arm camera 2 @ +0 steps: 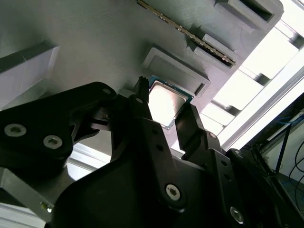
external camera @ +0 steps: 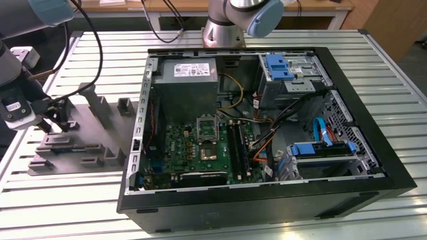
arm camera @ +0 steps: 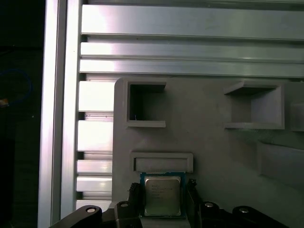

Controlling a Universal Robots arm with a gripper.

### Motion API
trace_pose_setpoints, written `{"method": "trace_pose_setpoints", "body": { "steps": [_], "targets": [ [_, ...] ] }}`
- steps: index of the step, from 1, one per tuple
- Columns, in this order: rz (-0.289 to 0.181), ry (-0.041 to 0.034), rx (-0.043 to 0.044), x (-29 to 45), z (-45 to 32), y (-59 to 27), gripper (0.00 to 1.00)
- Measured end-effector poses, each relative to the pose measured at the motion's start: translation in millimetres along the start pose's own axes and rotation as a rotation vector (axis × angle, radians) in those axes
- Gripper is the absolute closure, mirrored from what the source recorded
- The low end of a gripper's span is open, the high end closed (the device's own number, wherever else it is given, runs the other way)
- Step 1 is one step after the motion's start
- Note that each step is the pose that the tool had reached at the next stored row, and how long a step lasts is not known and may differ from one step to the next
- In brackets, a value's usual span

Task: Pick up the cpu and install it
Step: 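Pick up the cpu and move it towards the insertion slot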

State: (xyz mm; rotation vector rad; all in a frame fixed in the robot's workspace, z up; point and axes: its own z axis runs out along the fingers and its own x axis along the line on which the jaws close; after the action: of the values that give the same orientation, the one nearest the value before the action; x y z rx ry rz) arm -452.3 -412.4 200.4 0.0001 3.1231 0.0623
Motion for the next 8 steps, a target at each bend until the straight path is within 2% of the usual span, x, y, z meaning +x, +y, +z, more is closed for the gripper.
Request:
{"method": "trace_pose_setpoints", "body": {
  "steps": [8],
  "targets": [
    [0.0, 0.0004, 0.0, 0.0, -2.8, 0.1, 0.53]
  ]
}}
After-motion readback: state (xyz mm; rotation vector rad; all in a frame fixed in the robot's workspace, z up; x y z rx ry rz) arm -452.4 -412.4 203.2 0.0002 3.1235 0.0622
